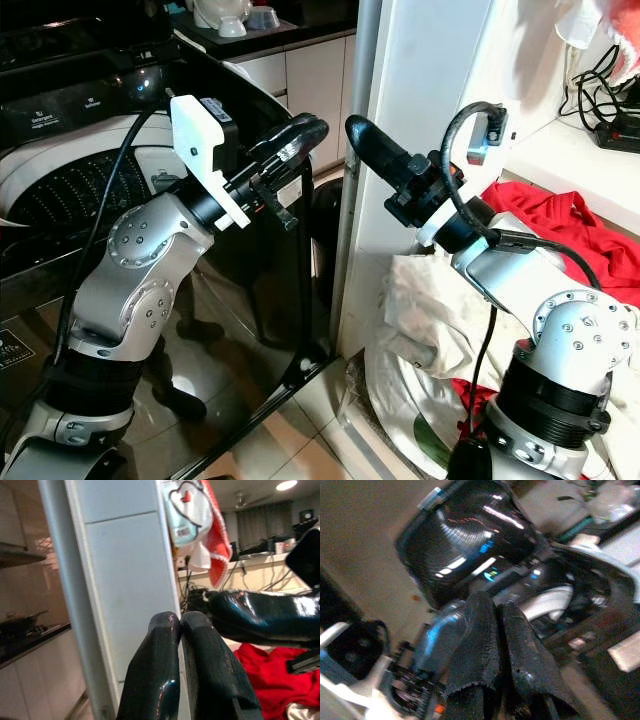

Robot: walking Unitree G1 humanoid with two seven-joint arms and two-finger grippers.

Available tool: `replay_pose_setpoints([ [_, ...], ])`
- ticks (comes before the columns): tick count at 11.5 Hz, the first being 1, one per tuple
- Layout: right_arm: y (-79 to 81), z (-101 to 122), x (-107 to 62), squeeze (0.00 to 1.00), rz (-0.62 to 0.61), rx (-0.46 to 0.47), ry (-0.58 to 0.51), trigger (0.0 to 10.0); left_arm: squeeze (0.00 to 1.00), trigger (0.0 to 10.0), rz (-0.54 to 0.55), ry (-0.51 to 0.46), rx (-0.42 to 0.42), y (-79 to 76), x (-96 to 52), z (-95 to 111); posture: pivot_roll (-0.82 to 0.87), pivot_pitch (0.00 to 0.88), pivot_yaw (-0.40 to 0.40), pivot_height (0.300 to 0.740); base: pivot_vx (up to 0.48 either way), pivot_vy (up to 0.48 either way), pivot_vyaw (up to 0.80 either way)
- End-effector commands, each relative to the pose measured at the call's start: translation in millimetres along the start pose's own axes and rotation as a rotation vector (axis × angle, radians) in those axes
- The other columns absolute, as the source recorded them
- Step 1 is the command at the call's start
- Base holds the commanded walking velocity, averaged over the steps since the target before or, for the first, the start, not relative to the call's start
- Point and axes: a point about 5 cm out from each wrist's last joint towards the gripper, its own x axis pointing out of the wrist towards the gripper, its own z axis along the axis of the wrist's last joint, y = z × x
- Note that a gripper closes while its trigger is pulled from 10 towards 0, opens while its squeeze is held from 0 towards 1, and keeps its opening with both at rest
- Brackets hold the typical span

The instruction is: Clothes washing

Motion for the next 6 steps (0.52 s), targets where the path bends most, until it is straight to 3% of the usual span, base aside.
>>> replay_pose_setpoints([
  [1, -9.5, 2, -2.1, 0.00, -0.148, -0.141, 0.015, 4.7, 0.00, 0.0, 0.084, 0.085, -0.021, 9.5, -8.4, -13, -0.07, 0.000, 0.019, 0.740, 0.000, 0.000, 0.00],
  [2, -32.2, 2, -3.8, 0.00, -0.402, -0.387, 0.066, 10.0, 0.00, 10.0, 0.142, 0.175, -0.040, 15.5, -16.7, -26, -0.08, 0.000, 0.027, 0.740, 0.000, 0.000, 0.00],
  [3, -62.5, 4, -17.4, 1.00, -0.639, -0.510, 0.090, 10.0, 0.00, 10.0, 0.169, 0.273, -0.026, 19.9, -32.8, -41, -0.08, 0.000, 0.030, 0.740, 0.000, 0.000, 0.00],
  [4, -74.5, 4, -27.3, 1.00, -0.746, -0.588, 0.156, 10.0, 0.00, 10.0, 0.162, 0.343, -0.033, 19.9, -43.5, -51, -0.08, 0.000, 0.030, 0.740, 0.000, 0.000, 0.00],
  [5, -84.1, 1, -41.0, 1.00, -0.815, -0.700, 0.300, 10.0, 0.00, 10.0, 0.138, 0.363, -0.041, 16.5, -50.3, -54, -0.07, 0.000, 0.024, 0.740, 0.000, 0.000, 0.00],
  [6, -86.3, 1, -45.4, 1.00, -0.828, -0.736, 0.343, 10.0, 0.00, 10.0, 0.127, 0.363, -0.043, 15.3, -51.8, -54, -0.07, 0.000, 0.024, 0.740, 0.000, 0.000, 0.00],
])
